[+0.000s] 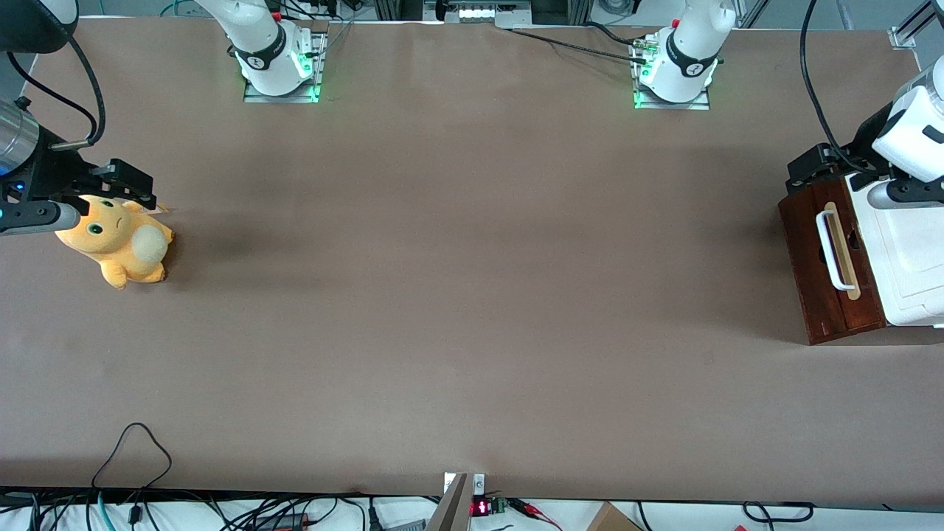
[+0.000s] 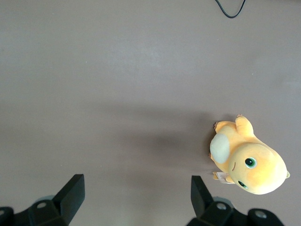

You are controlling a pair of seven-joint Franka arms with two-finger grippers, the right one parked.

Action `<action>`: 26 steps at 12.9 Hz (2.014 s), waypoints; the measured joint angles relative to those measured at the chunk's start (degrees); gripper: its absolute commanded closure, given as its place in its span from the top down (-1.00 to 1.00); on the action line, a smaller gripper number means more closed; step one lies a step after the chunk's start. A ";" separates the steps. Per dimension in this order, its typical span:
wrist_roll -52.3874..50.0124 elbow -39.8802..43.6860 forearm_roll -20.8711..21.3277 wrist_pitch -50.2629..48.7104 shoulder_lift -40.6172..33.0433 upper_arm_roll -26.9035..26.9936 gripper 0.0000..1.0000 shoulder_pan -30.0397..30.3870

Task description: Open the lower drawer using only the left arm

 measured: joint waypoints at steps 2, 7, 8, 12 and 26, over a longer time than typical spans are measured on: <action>0.00 0.19 0.00 -0.63 0.00 0.00 1.00 -0.04; 0.10 0.87 0.00 -1.71 0.11 0.00 1.00 -0.25; 0.18 0.87 0.00 -1.76 0.20 0.00 1.00 -0.25; 0.26 0.87 0.00 -2.22 0.28 0.00 1.00 -0.25; 4.94 0.84 10.83 -3.71 0.93 -0.38 0.99 -0.09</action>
